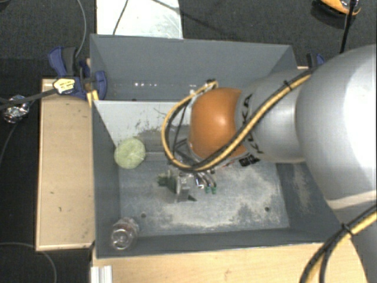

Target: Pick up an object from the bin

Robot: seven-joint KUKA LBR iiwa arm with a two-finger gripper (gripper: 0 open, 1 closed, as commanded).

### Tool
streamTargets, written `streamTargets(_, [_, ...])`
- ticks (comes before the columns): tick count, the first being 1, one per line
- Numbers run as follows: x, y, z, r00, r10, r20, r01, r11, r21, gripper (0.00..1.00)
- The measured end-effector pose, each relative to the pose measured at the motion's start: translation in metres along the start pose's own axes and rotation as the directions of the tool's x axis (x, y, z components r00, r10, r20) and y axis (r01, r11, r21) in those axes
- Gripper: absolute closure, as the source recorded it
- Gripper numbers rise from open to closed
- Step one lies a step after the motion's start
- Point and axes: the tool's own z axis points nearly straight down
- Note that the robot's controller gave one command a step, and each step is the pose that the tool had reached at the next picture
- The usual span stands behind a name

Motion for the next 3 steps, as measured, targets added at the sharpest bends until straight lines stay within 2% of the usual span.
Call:
streamTargets(1, [0.001,-0.004,-0.093,1.0,0.007,-0.004,-0.007,1.0,0.0,1.0])
streamTargets(2, [0.001,-0.004,-0.093,1.0,0.008,-0.004,-0.008,1.0,0.0,1.0])
streamTargets(3, [0.004,-0.005,-0.135,1.0,0.01,-0.011,-0.01,1.0,0.001,1.0])
